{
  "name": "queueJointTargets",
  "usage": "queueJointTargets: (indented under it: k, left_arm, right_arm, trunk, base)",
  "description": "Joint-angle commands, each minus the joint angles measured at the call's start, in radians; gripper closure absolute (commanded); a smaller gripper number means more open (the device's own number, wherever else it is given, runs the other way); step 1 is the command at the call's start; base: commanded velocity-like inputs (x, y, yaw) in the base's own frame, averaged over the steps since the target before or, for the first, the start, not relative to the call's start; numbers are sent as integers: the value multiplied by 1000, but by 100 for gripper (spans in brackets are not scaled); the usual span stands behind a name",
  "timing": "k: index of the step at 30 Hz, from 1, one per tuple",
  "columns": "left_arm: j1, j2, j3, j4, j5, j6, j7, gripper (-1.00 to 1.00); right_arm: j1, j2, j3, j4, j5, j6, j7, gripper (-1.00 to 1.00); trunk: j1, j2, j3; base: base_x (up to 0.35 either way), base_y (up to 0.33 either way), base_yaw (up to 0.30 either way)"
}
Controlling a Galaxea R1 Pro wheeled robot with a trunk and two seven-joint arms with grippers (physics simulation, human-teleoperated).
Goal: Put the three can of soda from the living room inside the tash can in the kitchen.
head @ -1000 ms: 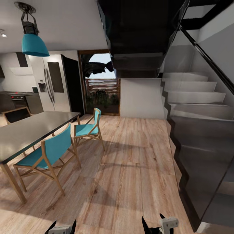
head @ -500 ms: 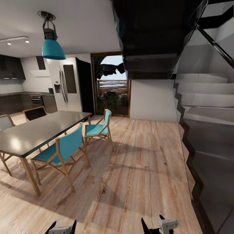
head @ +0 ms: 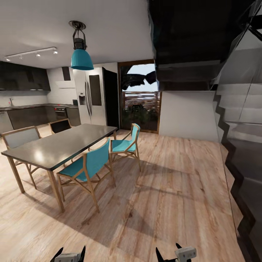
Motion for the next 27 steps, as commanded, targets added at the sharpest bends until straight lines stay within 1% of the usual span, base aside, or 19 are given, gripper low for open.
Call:
queueJointTargets:
  k: [1, 27]
  left_arm:
    - [0, 0, 0, 0, 0, 0, 0, -100]
    - [0, 0, -1, 0, 0, 0, 0, -100]
  right_arm:
    - [0, 0, 1, 1, 0, 0, 0, -100]
    - [-1, -1, 2, 10, 0, 0, 0, -100]
  trunk:
    - [0, 0, 1]
    - [0, 0, 20]
  base:
    - [0, 276, 220]
    - [0, 286, 220]
